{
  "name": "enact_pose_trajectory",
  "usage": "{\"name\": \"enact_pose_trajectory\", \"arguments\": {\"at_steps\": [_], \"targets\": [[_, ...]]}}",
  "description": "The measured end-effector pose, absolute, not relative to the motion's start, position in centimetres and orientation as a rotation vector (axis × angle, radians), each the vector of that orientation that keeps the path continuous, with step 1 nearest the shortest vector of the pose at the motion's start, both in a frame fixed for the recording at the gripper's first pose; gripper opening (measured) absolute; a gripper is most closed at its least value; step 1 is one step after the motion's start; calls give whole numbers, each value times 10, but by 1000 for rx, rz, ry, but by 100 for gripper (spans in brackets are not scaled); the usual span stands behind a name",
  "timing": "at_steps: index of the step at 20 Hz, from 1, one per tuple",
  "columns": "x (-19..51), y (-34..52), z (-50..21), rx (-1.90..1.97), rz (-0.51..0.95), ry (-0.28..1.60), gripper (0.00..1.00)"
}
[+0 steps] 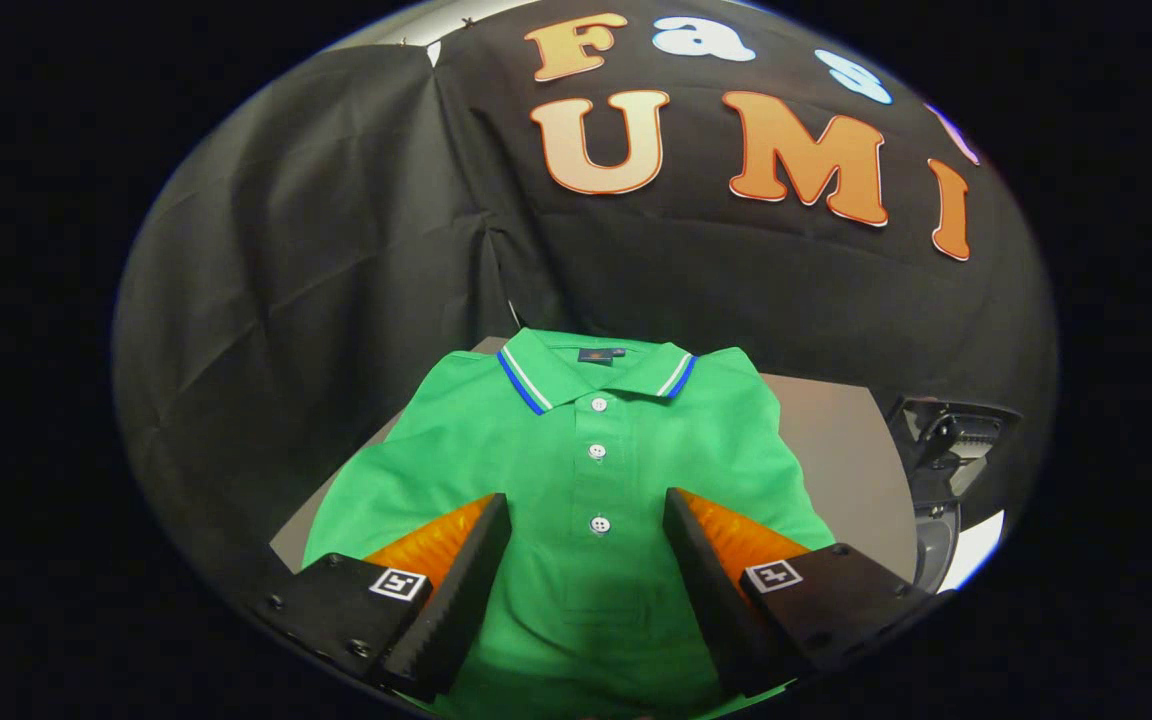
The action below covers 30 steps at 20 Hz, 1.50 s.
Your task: Put the clothes into the washing machine and then close the washing machine lid.
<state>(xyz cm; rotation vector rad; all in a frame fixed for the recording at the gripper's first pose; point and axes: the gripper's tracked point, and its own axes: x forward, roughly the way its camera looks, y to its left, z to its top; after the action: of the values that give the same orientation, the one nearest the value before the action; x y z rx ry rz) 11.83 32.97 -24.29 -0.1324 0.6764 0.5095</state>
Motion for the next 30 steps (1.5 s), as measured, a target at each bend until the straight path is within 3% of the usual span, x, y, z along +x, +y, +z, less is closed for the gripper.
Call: {"name": "enact_pose_trajectory", "arguments": {"at_steps": [4, 7, 11, 13, 19, 20, 22, 24, 27, 30], "targets": [[118, 330, -244, -119, 534, 685, 97], [117, 331, -244, -132, 555, 685, 86], [115, 335, -245, -118, 583, 687, 86], [118, 335, -246, -107, 592, 671, 66], [115, 335, -244, -101, 610, 667, 66], [117, 335, -244, -77, 608, 657, 46], [116, 334, -245, -61, 613, 663, 43], [118, 334, -244, -16, 606, 665, 27], [119, 334, -240, 40, 616, 621, 14], [121, 333, -232, 98, 617, 570, 14]]}}
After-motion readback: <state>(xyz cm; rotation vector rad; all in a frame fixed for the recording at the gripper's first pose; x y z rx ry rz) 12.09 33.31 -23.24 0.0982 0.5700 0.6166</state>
